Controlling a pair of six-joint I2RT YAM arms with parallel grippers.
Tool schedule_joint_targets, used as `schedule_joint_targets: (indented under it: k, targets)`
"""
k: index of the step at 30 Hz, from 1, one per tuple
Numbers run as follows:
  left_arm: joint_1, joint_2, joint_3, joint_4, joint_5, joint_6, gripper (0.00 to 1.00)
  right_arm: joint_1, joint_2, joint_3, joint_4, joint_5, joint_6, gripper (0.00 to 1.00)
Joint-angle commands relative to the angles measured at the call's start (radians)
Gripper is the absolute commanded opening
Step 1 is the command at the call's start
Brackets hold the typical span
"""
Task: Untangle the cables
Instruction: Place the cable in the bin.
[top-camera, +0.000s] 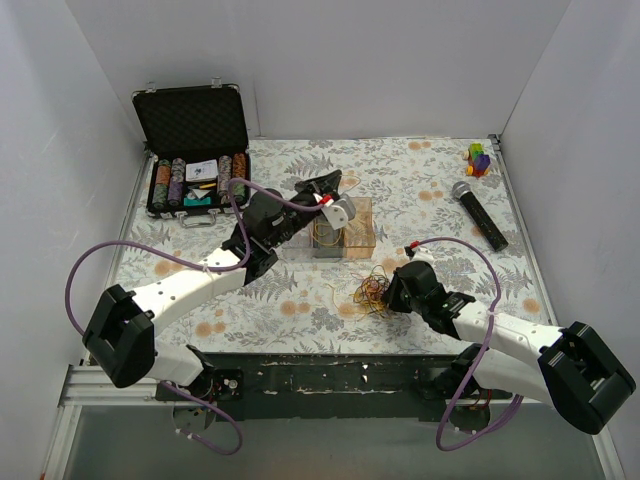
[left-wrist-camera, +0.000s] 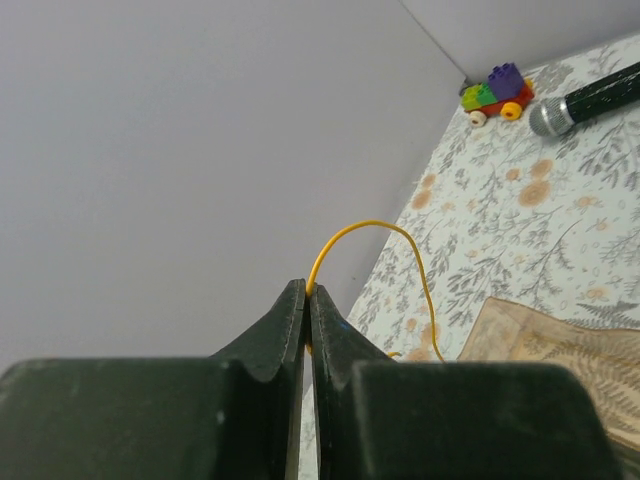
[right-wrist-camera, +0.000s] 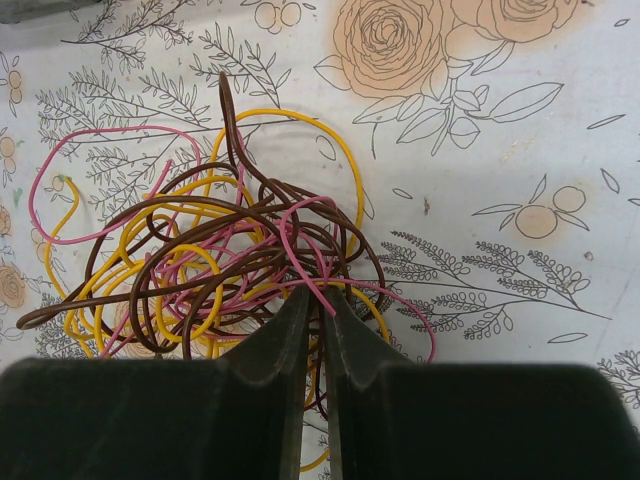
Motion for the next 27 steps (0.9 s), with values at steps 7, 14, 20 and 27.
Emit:
schedule_joint_targets:
  k: [7,14,20,27]
  targets:
    - [0.002,0.007,0.035,-0.011,0.062,-0.297,0.0,0.006,0.004,-0.044,-0.095,-0.005,0.004,0.16]
    - [0.002,0.023,0.038,-0.034,0.084,-0.428,0.0,0.004,0.001,-0.041,-0.104,0.0,-0.001,0.17]
    - [0.073,0.075,0.118,-0.142,0.136,-0.633,0.0,0.006,-0.004,-0.046,-0.105,0.001,0.001,0.16]
    - [0.1,0.107,0.123,-0.181,0.16,-0.672,0.0,0.006,0.002,-0.041,-0.107,0.0,-0.001,0.16]
